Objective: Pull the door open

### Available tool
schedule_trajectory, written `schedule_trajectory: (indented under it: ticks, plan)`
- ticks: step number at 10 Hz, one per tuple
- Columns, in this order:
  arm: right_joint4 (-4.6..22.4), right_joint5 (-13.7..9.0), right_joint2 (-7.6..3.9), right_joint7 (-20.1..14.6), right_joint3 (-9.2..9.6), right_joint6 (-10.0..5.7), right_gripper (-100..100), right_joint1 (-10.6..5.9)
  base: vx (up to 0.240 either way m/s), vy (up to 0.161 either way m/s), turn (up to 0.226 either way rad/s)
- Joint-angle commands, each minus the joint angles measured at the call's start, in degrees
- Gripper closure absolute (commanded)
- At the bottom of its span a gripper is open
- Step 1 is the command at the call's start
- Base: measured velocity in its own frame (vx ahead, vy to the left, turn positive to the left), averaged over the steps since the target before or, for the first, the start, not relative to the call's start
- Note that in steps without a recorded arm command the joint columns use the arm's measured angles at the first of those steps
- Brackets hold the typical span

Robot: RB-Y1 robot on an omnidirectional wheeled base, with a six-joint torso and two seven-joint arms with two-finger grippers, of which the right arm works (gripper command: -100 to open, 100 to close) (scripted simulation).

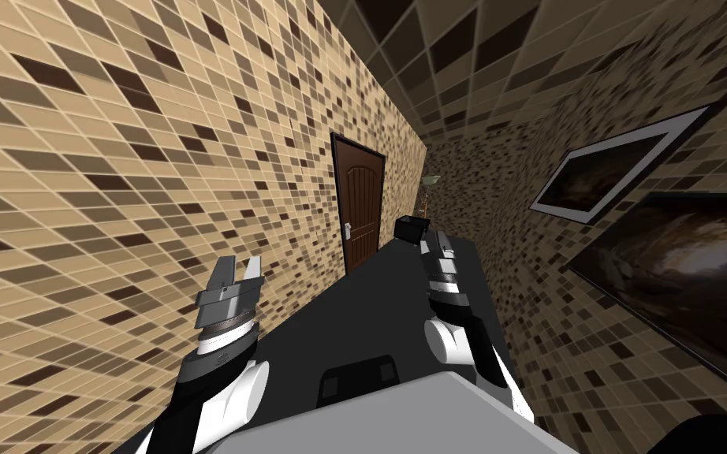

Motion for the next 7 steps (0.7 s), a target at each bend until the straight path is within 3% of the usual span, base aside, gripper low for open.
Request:
schedule_trajectory:
  ticks: [1, 7]
  plan:
    - [1.70, 1.05, -0.91, 1.07, 0.38, -0.05, -100, -0.80, 0.144, -0.096, 0.070]
    - [8.74, 5.37, -3.66, 5.49, 1.95, -0.26, -100, -4.09, 0.156, 0.004, 0.030]
